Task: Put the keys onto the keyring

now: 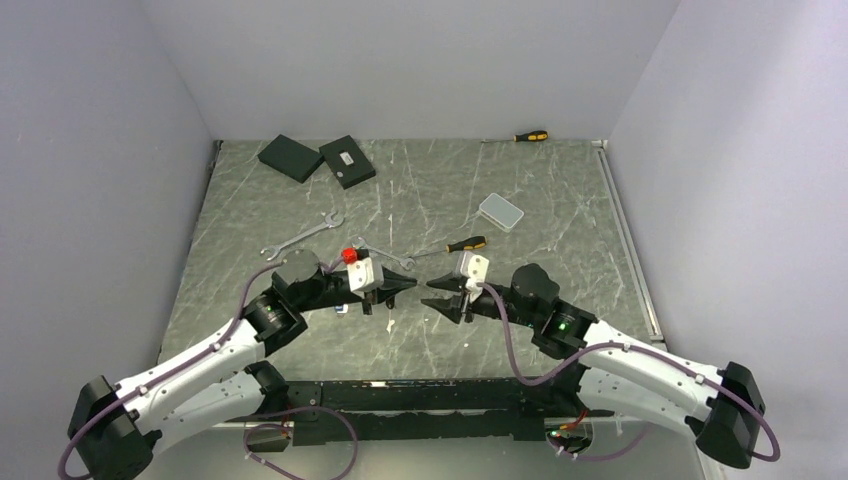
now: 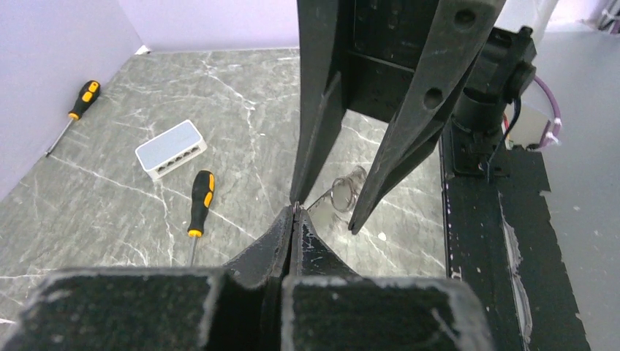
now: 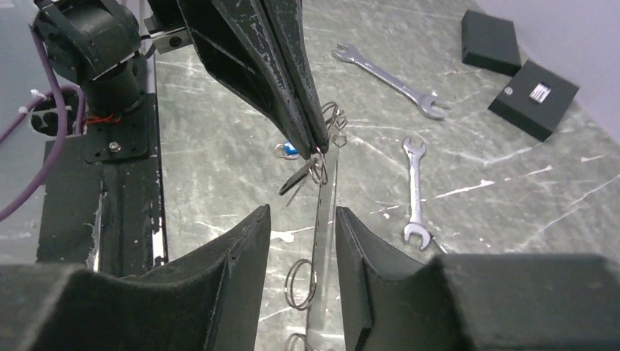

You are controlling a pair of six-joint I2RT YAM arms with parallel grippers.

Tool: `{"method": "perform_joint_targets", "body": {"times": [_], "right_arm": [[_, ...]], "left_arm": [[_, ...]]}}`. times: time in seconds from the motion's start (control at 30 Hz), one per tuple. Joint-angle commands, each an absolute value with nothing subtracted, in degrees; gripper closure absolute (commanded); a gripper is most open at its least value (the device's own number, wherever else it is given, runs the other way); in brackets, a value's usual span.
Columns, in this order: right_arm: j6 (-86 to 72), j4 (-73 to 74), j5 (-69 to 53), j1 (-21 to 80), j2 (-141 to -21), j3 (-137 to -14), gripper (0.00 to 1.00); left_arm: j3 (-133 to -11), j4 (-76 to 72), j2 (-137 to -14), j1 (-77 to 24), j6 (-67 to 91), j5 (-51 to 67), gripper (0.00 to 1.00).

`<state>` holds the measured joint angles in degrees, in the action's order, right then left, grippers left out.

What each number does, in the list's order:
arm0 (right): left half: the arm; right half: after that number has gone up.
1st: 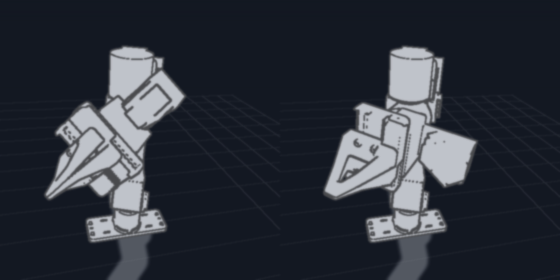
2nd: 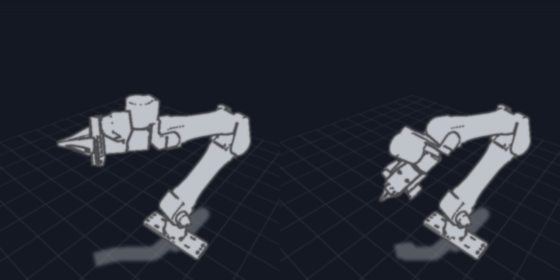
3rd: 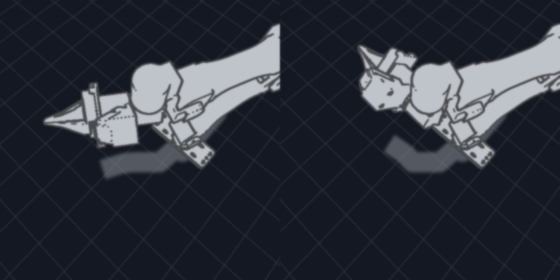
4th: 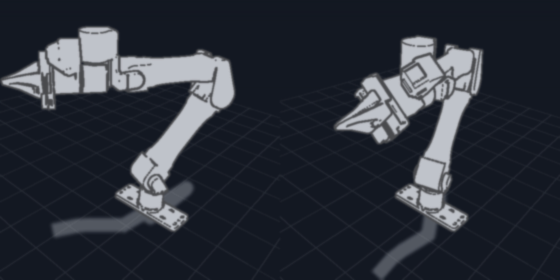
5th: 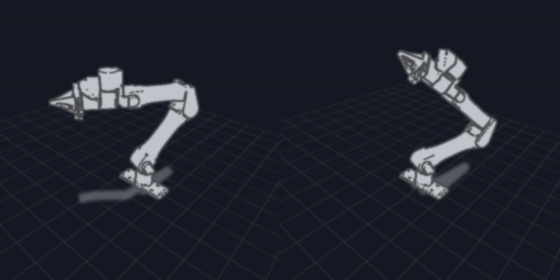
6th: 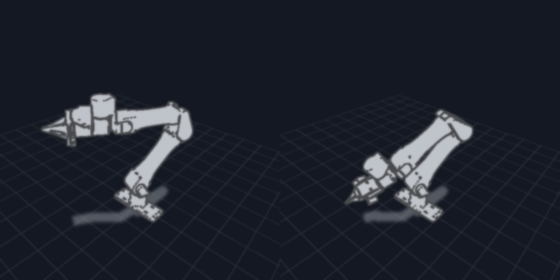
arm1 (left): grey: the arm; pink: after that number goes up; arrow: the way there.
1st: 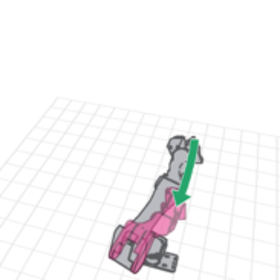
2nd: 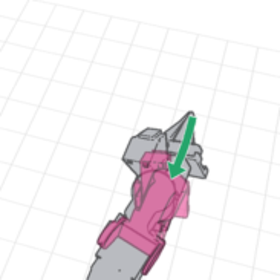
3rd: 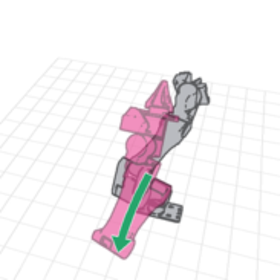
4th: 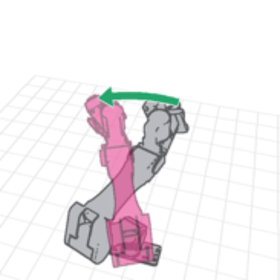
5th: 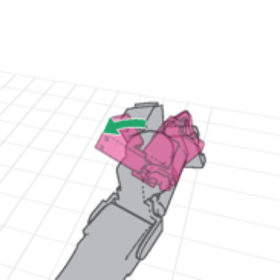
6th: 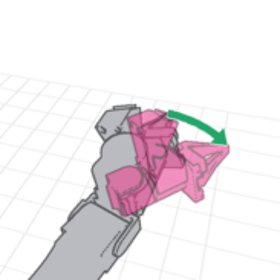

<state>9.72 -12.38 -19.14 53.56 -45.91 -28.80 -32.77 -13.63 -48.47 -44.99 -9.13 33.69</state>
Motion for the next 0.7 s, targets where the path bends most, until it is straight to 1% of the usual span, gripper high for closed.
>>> {"method": "perform_joint_targets", "body": {"times": [0.0,0.13,0.23,0.27,0.33,0.37,0.4,0.43,0.47,0.53,0.6,0.67], "right_arm": [[4.4,-19.2,-17.3,53.6,-47.1,-28.3,0.60],[2.6,-19.7,-17.2,53.6,-49.2,-28.5,0.61],[1.9,-19.4,-16.2,53.6,-50.6,-28.6,0.67],[1.6,-19.1,-15.8,53.6,-51.0,-28.6,0.67],[1.4,-18.3,-15.0,53.6,-51.7,-28.9,0.64],[1.2,-18.2,-14.7,53.7,-51.9,-28.8,0.58],[1.1,-18.4,-14.6,53.7,-52.2,-28.7,0.56],[0.9,-18.6,-14.6,53.7,-52.3,-28.6,0.56],[0.8,-19.0,-14.4,53.7,-52.5,-28.4,0.62],[0.5,-20.4,-14.0,53.6,-52.5,-28.1,0.85],[0.4,-21.4,-13.4,53.7,-52.3,-28.1,1.00],[0.3,-22.2,-12.9,53.7,-52.1,-28.4,1.00]], "left_arm": [[-30.1,-29.2,-47.3,-45.0,-3.1,30.4,1.00],[-27.6,-35.8,-48.1,-45.0,-0.4,28.3,1.00],[-27.3,-37.4,-48.9,-45.0,-0.4,27.8,1.00],[-27.4,-37.4,-49.1,-45.0,-0.4,27.7,1.00],[-27.6,-37.6,-49.1,-45.0,-0.4,27.5,1.00],[-27.7,-37.5,-49.1,-45.0,-0.4,27.4,1.00],[-27.7,-37.6,-49.1,-45.0,-0.4,27.2,1.00],[-27.7,-37.8,-49.1,-45.0,-0.4,27.2,1.00],[-27.7,-38.0,-49.1,-45.0,-0.4,27.2,1.00],[-27.6,-38.5,-49.3,-45.0,-0.4,26.7,1.00],[-27.1,-39.8,-49.5,-45.0,0.7,26.5,1.00],[-26.4,-41.4,-49.7,-45.0,1.8,25.7,1.00]]}}
